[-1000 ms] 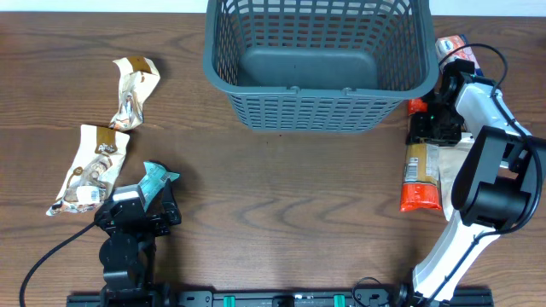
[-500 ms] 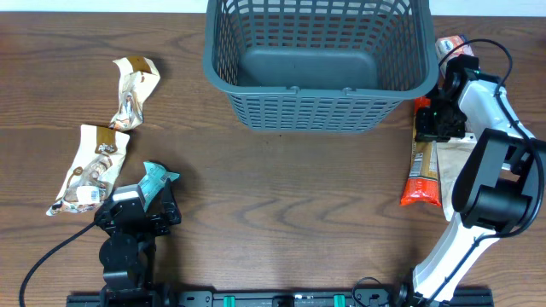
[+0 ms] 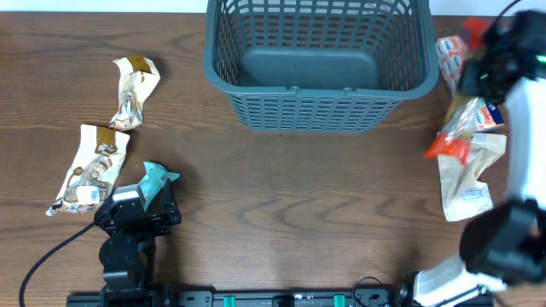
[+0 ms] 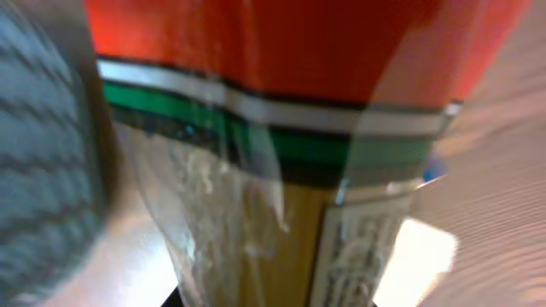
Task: Pack container
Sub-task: 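Lift the spaghetti package with right gripper and drop it into basket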
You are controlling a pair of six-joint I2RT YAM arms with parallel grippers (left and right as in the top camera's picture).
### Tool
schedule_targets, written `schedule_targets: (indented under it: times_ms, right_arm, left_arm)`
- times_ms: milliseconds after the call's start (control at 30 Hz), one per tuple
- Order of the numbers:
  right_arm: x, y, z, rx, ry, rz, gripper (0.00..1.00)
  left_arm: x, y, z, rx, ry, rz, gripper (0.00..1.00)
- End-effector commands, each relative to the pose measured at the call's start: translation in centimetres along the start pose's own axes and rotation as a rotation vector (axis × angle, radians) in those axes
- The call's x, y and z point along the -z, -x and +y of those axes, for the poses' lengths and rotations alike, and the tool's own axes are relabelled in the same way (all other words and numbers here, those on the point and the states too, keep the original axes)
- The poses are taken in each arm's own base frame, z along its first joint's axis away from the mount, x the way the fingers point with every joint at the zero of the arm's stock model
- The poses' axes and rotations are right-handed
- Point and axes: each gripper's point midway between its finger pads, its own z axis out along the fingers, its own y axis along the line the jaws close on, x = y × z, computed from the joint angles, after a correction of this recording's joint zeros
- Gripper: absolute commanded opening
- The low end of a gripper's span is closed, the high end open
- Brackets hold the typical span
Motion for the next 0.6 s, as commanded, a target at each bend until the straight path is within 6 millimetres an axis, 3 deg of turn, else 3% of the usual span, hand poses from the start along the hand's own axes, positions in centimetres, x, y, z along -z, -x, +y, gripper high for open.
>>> schedule_targets:
  times_ms: [0,100,133,367,567]
  right_arm:
    - [7.9,3.9,-1.2,-0.012,-0.047,-0.22,0.01]
    - [11.5,5.0,-1.0,0.023,-0.039,-0.317,0.01]
    - [12.6,5.2,-0.1,0.082,-0.003,-0.349,0.01]
    - [19.5,4.9,9.5,0.66,0.317,-0.592,0.01]
    - [25.4,5.7,14.8,0.905,0.386,-0.85,0.01]
  left_arm:
    - [-0.2,-0.6,0.4,0.006,0.02,0.01,0.99]
    - [-0.2,-0.6,0.4,0.006,0.02,0.01,0.99]
    - [-0.2,-0.6,0.4,0.006,0.02,0.01,0.99]
    - [-0.2,-0.6,0.4,0.006,0.02,0.01,0.99]
    - [-0.2,-0.6,0.4,0.006,0.02,0.01,0.99]
